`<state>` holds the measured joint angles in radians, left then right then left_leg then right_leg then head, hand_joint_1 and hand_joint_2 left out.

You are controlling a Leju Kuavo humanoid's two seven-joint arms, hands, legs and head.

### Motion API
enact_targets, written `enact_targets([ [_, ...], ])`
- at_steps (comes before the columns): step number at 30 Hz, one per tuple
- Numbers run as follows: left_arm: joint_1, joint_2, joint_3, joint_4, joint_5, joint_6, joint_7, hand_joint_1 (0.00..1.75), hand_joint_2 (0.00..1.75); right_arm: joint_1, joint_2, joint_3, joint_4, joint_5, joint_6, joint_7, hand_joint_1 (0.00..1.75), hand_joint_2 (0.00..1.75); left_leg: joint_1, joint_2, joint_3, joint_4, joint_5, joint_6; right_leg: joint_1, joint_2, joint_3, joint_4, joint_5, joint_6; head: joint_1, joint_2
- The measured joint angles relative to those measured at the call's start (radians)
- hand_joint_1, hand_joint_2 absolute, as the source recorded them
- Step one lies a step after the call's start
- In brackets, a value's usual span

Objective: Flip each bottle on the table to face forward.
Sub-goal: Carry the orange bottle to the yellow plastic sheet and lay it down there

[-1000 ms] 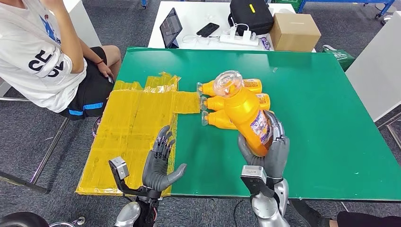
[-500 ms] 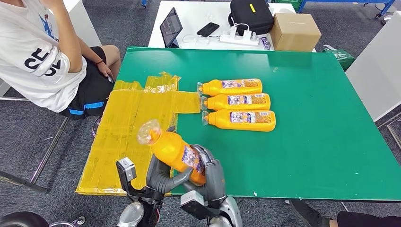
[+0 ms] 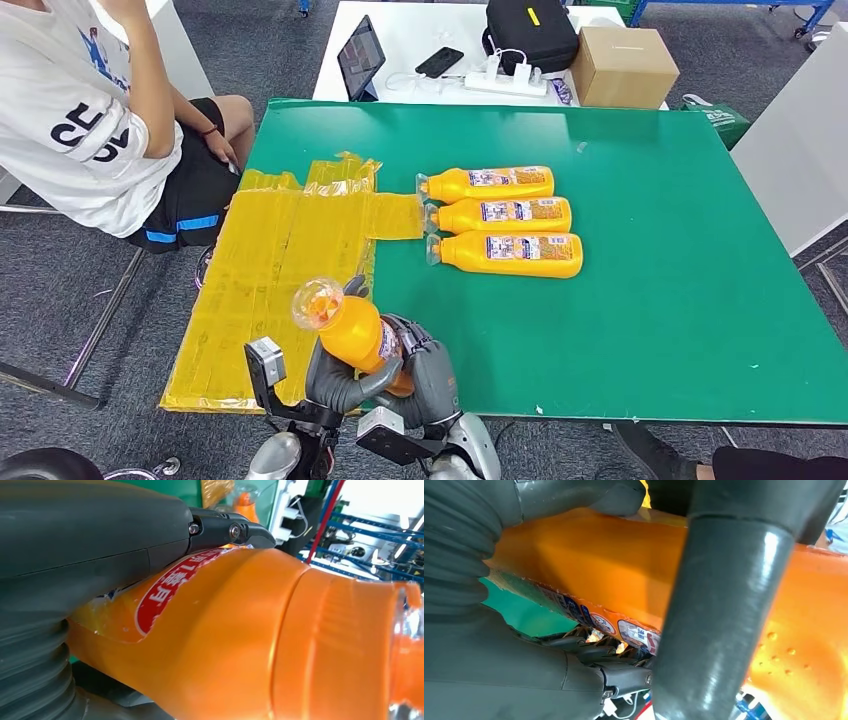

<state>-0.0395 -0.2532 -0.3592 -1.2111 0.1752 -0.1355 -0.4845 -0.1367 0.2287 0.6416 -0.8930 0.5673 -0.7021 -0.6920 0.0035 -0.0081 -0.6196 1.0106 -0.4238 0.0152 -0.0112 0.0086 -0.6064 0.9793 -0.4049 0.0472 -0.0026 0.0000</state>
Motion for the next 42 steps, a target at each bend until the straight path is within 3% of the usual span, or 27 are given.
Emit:
enact_targets([
  [4,0.001,0.010,0.009,0.012,0.052,-0.043,0.013,1.75,1.75,-0.014,0.009,0.000,0.040,0.024,0.000,0.000,1.75,1.75,0.000,0.000,0.000,0.000,0.000,0.000,0.000,0.000,0.000,0.000,0.000,0.000,0.000,0.000],
  [14,0.005,0.019,0.025,0.026,0.080,-0.071,0.008,1.75,1.75,-0.023,0.024,-0.004,0.078,0.040,-0.001,0.000,1.71,1.75,0.000,0.000,0.000,0.000,0.000,0.000,0.000,0.000,-0.001,0.000,0.000,0.000,0.000,0.000],
  [17,0.006,0.021,0.025,0.026,0.084,-0.079,0.003,1.75,1.75,-0.023,0.030,-0.019,0.081,0.066,-0.002,-0.001,0.41,1.75,0.000,0.000,0.000,0.000,0.000,0.000,0.000,0.000,-0.001,0.000,0.000,0.000,0.000,0.000],
  [18,0.005,0.022,0.026,0.026,0.084,-0.080,0.001,1.75,1.75,-0.022,0.033,-0.026,0.082,0.072,-0.002,-0.002,0.01,1.31,0.000,0.000,0.000,0.000,0.000,0.000,0.000,0.000,-0.001,0.000,0.000,0.000,0.000,0.000],
  [21,0.002,0.021,0.024,0.022,0.082,-0.084,-0.001,1.75,1.75,-0.018,0.039,-0.037,0.086,0.055,0.000,-0.008,0.00,0.00,0.000,0.000,-0.001,0.000,0.000,0.000,0.000,0.000,-0.001,0.000,0.000,0.000,0.000,0.000],
  [34,0.011,0.003,0.022,-0.049,0.030,0.010,-0.033,1.75,1.75,0.021,0.028,-0.063,-0.035,-0.067,0.070,-0.002,0.00,0.00,0.000,0.000,-0.001,0.000,0.000,0.000,0.000,0.000,-0.001,0.000,0.000,0.000,0.000,0.000],
  [37,0.020,-0.005,0.024,-0.065,-0.006,0.097,-0.061,1.75,1.75,0.033,0.025,-0.066,-0.086,-0.089,0.064,-0.004,0.00,0.00,0.000,0.000,-0.001,0.000,0.000,0.000,0.000,0.000,-0.002,0.000,0.000,0.000,0.000,0.000],
  [42,0.010,-0.010,0.067,-0.128,-0.108,0.340,-0.130,1.75,1.75,0.100,0.004,-0.083,-0.289,-0.173,0.041,-0.005,0.00,0.00,0.000,0.000,-0.002,0.000,0.000,0.000,0.000,0.000,-0.002,0.000,0.000,0.000,0.000,0.000],
])
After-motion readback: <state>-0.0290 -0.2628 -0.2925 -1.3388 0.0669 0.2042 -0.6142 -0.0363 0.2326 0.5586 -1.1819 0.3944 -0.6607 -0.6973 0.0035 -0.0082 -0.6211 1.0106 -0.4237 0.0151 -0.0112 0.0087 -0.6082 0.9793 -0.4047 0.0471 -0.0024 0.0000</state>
